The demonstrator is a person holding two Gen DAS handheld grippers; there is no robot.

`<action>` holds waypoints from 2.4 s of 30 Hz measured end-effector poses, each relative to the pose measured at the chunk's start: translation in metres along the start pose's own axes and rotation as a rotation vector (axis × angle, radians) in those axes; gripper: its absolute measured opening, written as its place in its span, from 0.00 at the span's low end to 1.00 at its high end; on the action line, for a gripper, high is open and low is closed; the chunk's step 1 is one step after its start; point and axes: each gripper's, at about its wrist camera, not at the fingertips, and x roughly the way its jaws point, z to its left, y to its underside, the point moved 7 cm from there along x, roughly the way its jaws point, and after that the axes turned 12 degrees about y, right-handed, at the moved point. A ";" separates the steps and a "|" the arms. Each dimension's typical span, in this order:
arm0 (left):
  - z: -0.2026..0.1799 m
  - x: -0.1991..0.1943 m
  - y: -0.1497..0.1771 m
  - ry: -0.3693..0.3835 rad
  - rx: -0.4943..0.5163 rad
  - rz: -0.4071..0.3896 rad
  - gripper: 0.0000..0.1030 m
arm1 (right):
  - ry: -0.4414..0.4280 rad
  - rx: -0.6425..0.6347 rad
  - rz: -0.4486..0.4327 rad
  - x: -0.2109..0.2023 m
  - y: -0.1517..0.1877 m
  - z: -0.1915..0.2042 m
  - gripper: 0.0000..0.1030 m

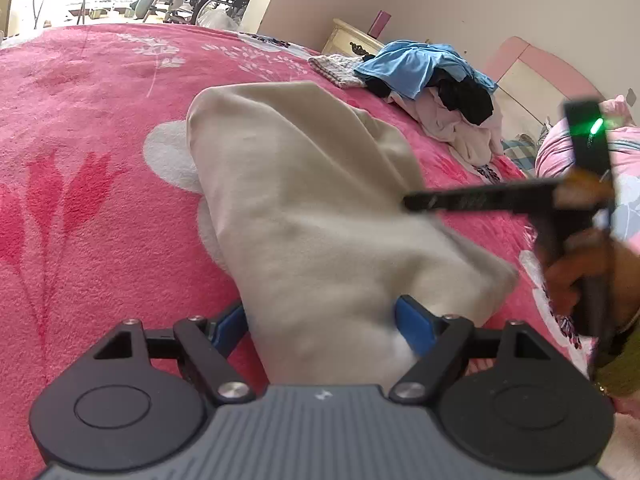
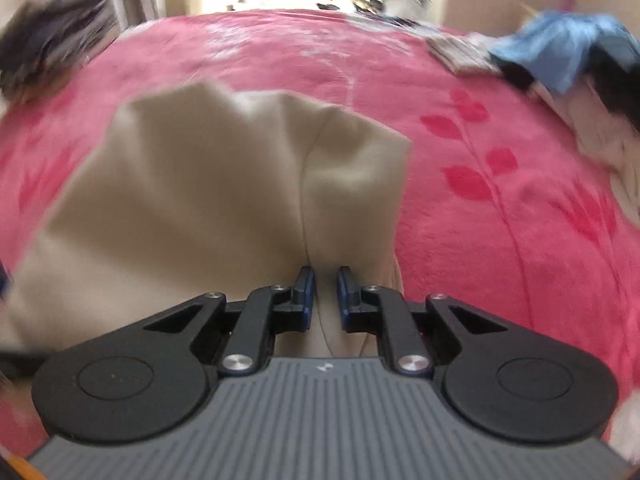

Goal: Fold clothes

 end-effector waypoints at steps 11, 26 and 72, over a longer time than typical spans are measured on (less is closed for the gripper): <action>-0.003 -0.003 0.003 -0.012 0.001 -0.014 0.78 | 0.128 -0.041 -0.021 0.069 -0.046 0.004 0.09; -0.003 -0.003 0.005 -0.002 -0.012 -0.023 0.78 | 0.003 0.044 -0.026 0.068 -0.090 0.033 0.03; -0.033 0.007 -0.016 -0.271 0.149 0.186 0.80 | -0.167 0.189 0.005 -0.105 0.031 0.015 0.05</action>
